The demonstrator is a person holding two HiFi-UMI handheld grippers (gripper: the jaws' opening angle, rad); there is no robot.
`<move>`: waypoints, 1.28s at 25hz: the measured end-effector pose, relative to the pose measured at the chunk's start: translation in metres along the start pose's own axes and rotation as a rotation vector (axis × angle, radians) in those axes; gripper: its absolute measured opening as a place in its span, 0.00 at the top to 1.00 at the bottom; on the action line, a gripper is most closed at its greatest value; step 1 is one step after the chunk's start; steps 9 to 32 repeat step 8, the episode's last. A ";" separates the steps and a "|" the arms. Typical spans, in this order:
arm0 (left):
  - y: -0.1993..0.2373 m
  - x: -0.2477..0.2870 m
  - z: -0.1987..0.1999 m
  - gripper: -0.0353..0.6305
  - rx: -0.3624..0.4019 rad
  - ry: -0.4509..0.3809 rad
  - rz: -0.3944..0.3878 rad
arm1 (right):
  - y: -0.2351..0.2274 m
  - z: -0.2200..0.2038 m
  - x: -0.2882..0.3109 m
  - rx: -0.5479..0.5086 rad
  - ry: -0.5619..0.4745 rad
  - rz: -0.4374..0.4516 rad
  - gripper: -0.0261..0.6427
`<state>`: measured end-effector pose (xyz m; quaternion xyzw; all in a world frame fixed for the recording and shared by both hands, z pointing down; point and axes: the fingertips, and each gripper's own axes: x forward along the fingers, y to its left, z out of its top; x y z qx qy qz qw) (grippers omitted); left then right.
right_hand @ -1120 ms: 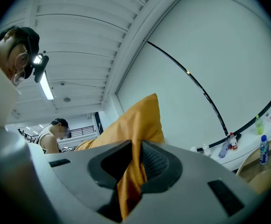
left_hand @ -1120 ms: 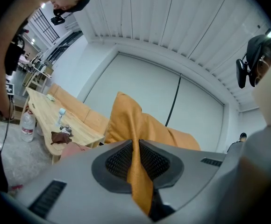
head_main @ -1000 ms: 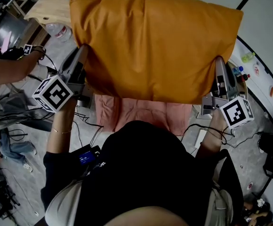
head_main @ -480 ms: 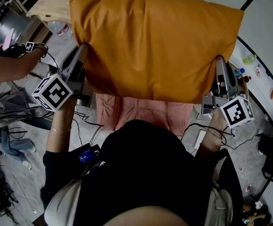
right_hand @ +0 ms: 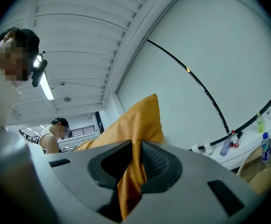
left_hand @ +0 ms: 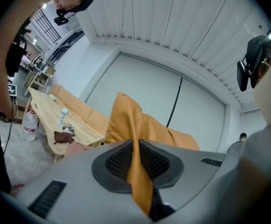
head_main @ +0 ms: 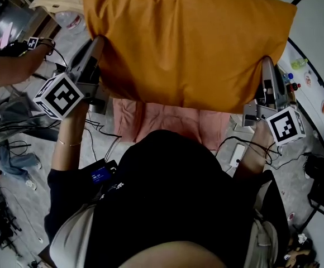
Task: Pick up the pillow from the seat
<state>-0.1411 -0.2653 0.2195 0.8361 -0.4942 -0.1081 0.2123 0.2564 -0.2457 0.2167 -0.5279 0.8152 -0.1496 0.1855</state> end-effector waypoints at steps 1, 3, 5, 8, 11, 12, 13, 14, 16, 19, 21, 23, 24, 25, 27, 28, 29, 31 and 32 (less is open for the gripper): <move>0.001 -0.001 -0.001 0.87 -0.001 0.003 0.004 | 0.000 -0.002 -0.001 0.001 0.002 -0.004 0.85; 0.002 -0.001 -0.003 0.87 -0.001 0.009 0.004 | -0.001 -0.004 -0.002 0.003 0.005 -0.009 0.85; 0.002 -0.001 -0.003 0.87 -0.001 0.011 0.002 | -0.001 -0.004 -0.002 0.004 0.006 -0.012 0.85; 0.004 -0.001 -0.004 0.87 -0.005 0.016 0.005 | -0.002 -0.007 -0.001 0.005 0.012 -0.016 0.85; 0.004 -0.001 -0.004 0.87 -0.005 0.016 0.005 | -0.002 -0.007 -0.001 0.005 0.012 -0.016 0.85; 0.004 -0.001 -0.004 0.87 -0.005 0.016 0.005 | -0.002 -0.007 -0.001 0.005 0.012 -0.016 0.85; 0.004 -0.001 -0.004 0.87 -0.005 0.016 0.005 | -0.002 -0.007 -0.001 0.005 0.012 -0.016 0.85; 0.004 -0.001 -0.004 0.87 -0.005 0.016 0.005 | -0.002 -0.007 -0.001 0.005 0.012 -0.016 0.85; 0.004 -0.001 -0.004 0.87 -0.005 0.016 0.005 | -0.002 -0.007 -0.001 0.005 0.012 -0.016 0.85; 0.004 -0.001 -0.004 0.87 -0.005 0.016 0.005 | -0.002 -0.007 -0.001 0.005 0.012 -0.016 0.85; 0.004 -0.001 -0.004 0.87 -0.005 0.016 0.005 | -0.002 -0.007 -0.001 0.005 0.012 -0.016 0.85; 0.004 -0.001 -0.004 0.87 -0.005 0.016 0.005 | -0.002 -0.007 -0.001 0.005 0.012 -0.016 0.85; 0.004 -0.001 -0.004 0.87 -0.005 0.016 0.005 | -0.002 -0.007 -0.001 0.005 0.012 -0.016 0.85; 0.004 -0.001 -0.004 0.87 -0.005 0.016 0.005 | -0.002 -0.007 -0.001 0.005 0.012 -0.016 0.85; 0.004 -0.001 -0.004 0.87 -0.005 0.016 0.005 | -0.002 -0.007 -0.001 0.005 0.012 -0.016 0.85; 0.004 -0.001 -0.004 0.87 -0.005 0.016 0.005 | -0.002 -0.007 -0.001 0.005 0.012 -0.016 0.85; 0.004 -0.001 -0.004 0.87 -0.005 0.016 0.005 | -0.002 -0.007 -0.001 0.005 0.012 -0.016 0.85; 0.004 -0.001 -0.004 0.87 -0.005 0.016 0.005 | -0.002 -0.007 -0.001 0.005 0.012 -0.016 0.85; 0.004 -0.001 -0.004 0.87 -0.005 0.016 0.005 | -0.002 -0.007 -0.001 0.005 0.012 -0.016 0.85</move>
